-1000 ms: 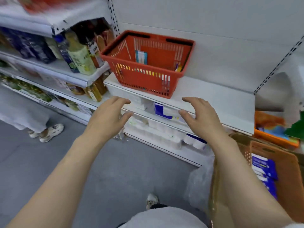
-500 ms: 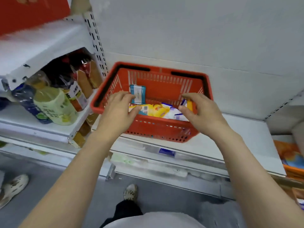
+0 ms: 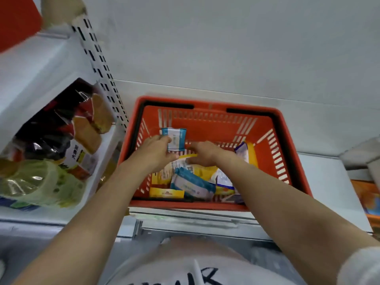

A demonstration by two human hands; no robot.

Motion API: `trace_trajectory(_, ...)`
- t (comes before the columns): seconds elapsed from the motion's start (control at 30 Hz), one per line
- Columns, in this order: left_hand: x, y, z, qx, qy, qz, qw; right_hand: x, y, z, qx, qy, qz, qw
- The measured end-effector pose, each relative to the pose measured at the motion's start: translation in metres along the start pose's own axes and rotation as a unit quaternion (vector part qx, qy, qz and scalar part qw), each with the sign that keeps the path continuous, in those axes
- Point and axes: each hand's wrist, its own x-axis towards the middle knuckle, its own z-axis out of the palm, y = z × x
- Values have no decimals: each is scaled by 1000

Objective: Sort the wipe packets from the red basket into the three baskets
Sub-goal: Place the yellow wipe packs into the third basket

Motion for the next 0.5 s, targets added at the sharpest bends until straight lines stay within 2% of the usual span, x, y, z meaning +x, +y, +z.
trace_trajectory(0.13, 9, -3, 0, -21, -34, -25, 999, 15, -8, 16, -27, -44, -1, 999)
trace_trajectory(0.23, 16, 0, -2, -43, -50, -27, 997, 12, 5, 13, 69, -40, -16, 997)
trace_trajectory(0.4, 26, 1, -10, -51, -52, -11, 997, -9, 31, -24, 247, 103, -67, 961)
trace_trajectory(0.5, 34, 7, -11, -114, -39, 35, 992, -23, 44, -43, 347, 130, -93, 924)
